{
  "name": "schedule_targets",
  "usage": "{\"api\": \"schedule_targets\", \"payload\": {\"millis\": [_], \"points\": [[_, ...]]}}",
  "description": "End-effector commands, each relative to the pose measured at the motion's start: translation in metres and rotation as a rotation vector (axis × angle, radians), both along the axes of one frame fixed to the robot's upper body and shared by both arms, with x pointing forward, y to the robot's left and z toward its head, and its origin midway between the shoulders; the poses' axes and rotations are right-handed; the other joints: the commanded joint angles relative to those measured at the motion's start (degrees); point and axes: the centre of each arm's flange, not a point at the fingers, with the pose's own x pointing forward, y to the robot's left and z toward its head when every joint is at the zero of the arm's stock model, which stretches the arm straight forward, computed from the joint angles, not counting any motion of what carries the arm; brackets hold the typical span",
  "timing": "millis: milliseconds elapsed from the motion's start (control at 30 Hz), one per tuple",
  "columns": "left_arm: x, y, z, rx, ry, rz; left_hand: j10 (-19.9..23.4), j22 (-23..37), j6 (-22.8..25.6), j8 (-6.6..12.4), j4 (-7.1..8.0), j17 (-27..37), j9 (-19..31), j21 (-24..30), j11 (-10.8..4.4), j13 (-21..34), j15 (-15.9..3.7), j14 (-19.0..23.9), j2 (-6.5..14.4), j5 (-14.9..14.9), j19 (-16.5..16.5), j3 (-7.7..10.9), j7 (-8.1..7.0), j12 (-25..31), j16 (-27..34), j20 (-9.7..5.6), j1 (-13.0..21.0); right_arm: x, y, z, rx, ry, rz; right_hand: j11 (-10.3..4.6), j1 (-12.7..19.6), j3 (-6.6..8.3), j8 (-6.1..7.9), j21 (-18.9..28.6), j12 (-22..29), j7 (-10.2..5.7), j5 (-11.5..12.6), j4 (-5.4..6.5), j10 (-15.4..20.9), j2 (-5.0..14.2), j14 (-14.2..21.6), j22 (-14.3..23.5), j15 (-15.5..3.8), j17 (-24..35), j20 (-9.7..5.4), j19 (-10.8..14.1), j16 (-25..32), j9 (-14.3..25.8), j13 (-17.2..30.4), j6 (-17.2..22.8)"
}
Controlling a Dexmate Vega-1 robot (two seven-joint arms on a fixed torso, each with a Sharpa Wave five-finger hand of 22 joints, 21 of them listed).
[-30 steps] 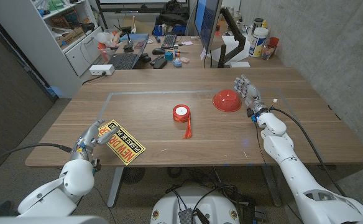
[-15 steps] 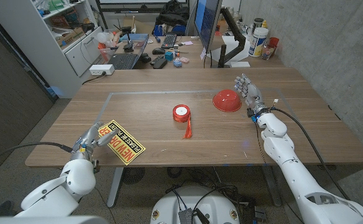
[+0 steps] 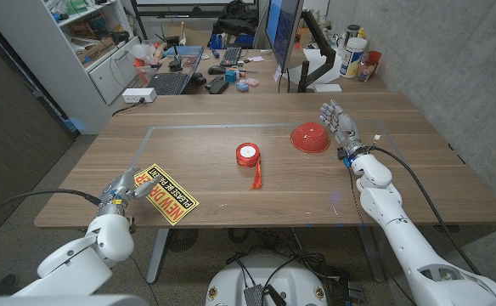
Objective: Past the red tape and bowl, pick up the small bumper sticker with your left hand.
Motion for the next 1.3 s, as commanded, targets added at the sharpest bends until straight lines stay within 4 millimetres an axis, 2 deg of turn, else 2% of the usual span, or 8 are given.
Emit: {"api": "schedule_targets", "payload": {"millis": [33, 567, 633, 1300], "points": [[0.022, -0.009, 0.011, 0.098, 0.032, 0.01, 0.73, 0.35, 0.69, 0.49, -0.23, 0.21, 0.15, 0.63, -0.63, 0.14, -0.24, 0.46, -0.05, -0.24, 0.28, -0.14, 0.05, 0.24, 0.43, 0.28, 0.63, -0.002, 0.0, 0.002, 0.01, -0.013, -0.008, -0.01, 0.06, 0.08, 0.23, -0.1, -0.13, -0.03, 0.27, -0.31, 0.45, 0.1, 0.4, 0.28, -0.04, 0.15, 0.17, -0.31, 0.25, 0.3, 0.1, 0.6], [0.035, -0.008, 0.016, 0.151, 0.073, 0.006, 1.13, 0.35, 1.07, 0.46, -0.32, 0.22, 0.15, 0.61, -1.28, 0.17, -1.17, 0.81, -0.19, -0.17, 0.39, -0.32, -0.75, 0.23, 0.46, -0.13, 0.75, -0.003, -0.001, 0.001, 0.019, -0.018, -0.015, 0.0, -0.01, 0.04, 0.19, -0.12, -0.15, -0.08, 0.27, -0.38, 0.51, 0.12, 0.4, 0.28, -0.12, 0.16, 0.22, -0.38, 0.22, 0.31, 0.1, 0.61], [0.037, -0.008, 0.017, 0.15, 0.077, 0.009, 1.33, 0.35, 1.23, 0.48, -0.32, 0.22, 0.15, 0.6, -1.73, 0.18, -1.22, 0.86, -0.26, -0.15, 0.4, -0.4, -0.84, 0.27, 0.45, -0.2, 0.73, -0.003, -0.001, 0.001, 0.019, -0.019, -0.017, -0.08, -0.02, 0.03, 0.18, -0.13, -0.17, -0.07, 0.27, -0.39, 0.48, 0.12, 0.4, 0.28, -0.14, 0.16, 0.19, -0.4, 0.22, 0.31, 0.1, 0.6], [0.042, -0.016, 0.013, 0.197, 0.132, 0.017, 2.19, 0.34, 2.22, 0.67, -0.28, 0.24, 0.15, 0.58, -1.95, 0.2, -1.65, 1.02, -0.62, -0.05, 0.49, -0.8, -1.22, 0.41, 0.42, -0.53, 0.52, -0.006, -0.004, 0.001, 0.023, -0.022, -0.017, -0.06, -0.09, -0.02, 0.15, -0.14, -0.22, -0.12, 0.27, -0.48, 0.49, 0.12, 0.4, 0.28, -0.13, 0.16, 0.15, -0.48, 0.19, 0.31, 0.1, 0.61]]}}
